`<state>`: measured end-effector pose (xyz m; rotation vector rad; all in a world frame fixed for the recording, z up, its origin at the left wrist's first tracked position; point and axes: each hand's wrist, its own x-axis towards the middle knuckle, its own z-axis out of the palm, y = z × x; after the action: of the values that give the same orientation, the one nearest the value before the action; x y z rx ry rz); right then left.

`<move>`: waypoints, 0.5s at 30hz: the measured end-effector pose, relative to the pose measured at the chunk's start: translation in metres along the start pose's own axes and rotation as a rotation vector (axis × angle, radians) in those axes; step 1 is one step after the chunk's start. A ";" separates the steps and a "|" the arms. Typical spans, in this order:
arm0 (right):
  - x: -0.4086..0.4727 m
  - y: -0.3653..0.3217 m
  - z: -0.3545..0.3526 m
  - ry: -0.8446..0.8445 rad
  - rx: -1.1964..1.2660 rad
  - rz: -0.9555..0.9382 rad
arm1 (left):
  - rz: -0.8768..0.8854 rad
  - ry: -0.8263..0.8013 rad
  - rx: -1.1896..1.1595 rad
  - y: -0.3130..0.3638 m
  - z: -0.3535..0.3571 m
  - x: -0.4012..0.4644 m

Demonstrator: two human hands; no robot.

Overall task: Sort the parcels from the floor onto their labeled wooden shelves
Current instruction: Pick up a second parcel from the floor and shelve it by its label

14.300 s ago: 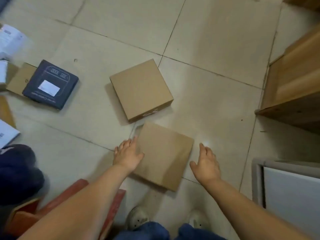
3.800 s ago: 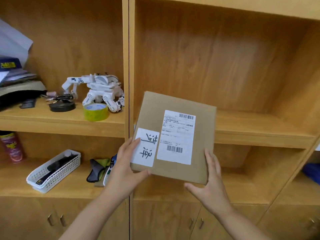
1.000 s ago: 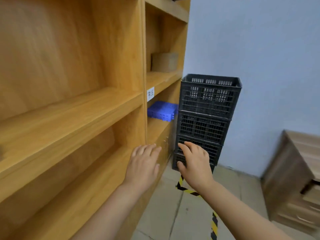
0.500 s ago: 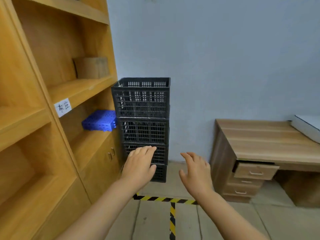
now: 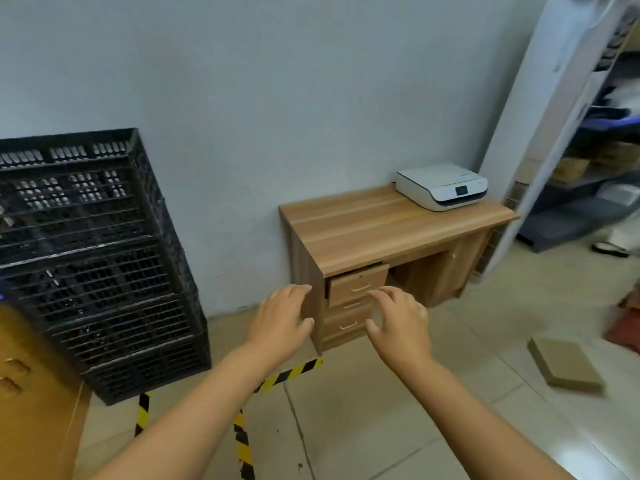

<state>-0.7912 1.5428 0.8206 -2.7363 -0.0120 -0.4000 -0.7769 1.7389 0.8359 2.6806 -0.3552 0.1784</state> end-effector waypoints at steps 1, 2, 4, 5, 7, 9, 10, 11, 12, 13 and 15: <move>0.002 0.013 -0.003 0.004 -0.007 0.034 | 0.024 -0.021 -0.006 0.008 0.009 0.010; 0.003 0.025 -0.006 0.007 -0.017 0.067 | 0.046 -0.042 -0.012 0.016 0.017 0.020; 0.008 0.049 -0.011 0.013 -0.032 0.130 | 0.094 -0.083 -0.022 0.031 0.034 0.042; 0.012 0.060 -0.012 0.017 -0.037 0.158 | 0.119 -0.098 -0.028 0.039 0.041 0.054; 0.022 0.082 -0.016 0.031 -0.053 0.206 | 0.166 -0.124 -0.048 0.053 0.056 0.080; 0.035 0.104 -0.019 0.050 -0.074 0.251 | 0.220 -0.143 -0.070 0.066 0.070 0.109; 0.042 0.114 -0.020 0.061 -0.087 0.273 | 0.246 -0.152 -0.081 0.072 0.078 0.123; 0.049 0.124 -0.021 0.070 -0.098 0.298 | 0.266 -0.169 -0.094 0.077 0.085 0.139; 0.058 0.134 -0.023 0.078 -0.106 0.325 | 0.282 -0.188 -0.112 0.083 0.092 0.154; 0.067 0.143 -0.024 0.085 -0.111 0.353 | 0.294 -0.206 -0.127 0.088 0.098 0.170; 0.087 0.161 -0.025 0.085 -0.123 0.411 | 0.322 -0.225 -0.148 0.099 0.109 0.202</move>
<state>-0.7042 1.3802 0.8085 -2.7408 0.6045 -0.4071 -0.6024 1.5609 0.8131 2.4865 -0.8366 -0.0544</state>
